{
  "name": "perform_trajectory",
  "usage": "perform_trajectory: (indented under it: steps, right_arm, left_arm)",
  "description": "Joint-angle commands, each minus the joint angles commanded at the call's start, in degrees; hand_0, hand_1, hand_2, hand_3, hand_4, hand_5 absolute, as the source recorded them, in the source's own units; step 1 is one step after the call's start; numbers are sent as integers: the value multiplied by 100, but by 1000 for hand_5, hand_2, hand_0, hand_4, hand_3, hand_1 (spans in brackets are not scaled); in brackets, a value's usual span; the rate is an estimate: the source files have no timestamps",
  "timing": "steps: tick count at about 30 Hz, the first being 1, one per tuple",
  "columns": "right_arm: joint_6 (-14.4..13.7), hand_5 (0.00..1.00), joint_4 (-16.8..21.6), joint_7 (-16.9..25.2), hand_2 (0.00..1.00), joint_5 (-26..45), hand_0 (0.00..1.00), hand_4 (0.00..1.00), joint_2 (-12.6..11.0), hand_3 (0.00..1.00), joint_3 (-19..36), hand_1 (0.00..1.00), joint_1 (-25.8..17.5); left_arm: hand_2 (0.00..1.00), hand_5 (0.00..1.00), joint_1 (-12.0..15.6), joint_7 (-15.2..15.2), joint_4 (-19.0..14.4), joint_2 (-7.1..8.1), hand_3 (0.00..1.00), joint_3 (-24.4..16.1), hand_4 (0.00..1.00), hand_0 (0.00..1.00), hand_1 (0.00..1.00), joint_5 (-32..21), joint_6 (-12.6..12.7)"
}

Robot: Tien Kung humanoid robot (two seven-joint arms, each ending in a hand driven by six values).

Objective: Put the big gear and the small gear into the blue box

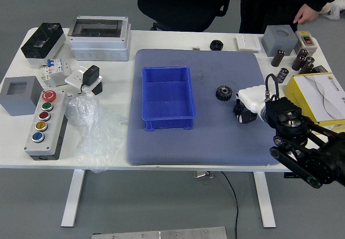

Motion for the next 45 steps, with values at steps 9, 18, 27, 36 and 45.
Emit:
perform_trajectory:
  steps: [9, 18, 27, 36, 45]
  right_arm:
    - [-76, 310, 4, 17, 463, -34, 432, 534, 6, 594, -4, 408, -3]
    - [-119, 303, 80, 20, 453, -31, 432, 520, -31, 587, 109, 399, -17]
    - [-117, 306, 213, 23, 449, 25, 425, 515, -155, 588, 243, 401, -29]
    - [-25, 307, 556, -7, 444, 10, 423, 491, -496, 585, 329, 400, 91]
    - [71, 301, 925, -44, 444, -15, 435, 471, -760, 583, 285, 399, 273]
  left_arm:
    - [820, 373, 3, 0, 1, 1, 774, -7, 593, 857, 824, 5, 2]
    - [820, 373, 8, 4, 1, 8, 775, -19, 593, 857, 824, 11, 2]
    - [820, 372, 16, 5, 1, 24, 774, -56, 593, 857, 824, 26, 2]
    - [820, 373, 43, 7, -1, 76, 773, -139, 594, 857, 824, 57, 2]
    - [820, 373, 55, 8, -1, 117, 772, -194, 593, 857, 825, 76, -2]
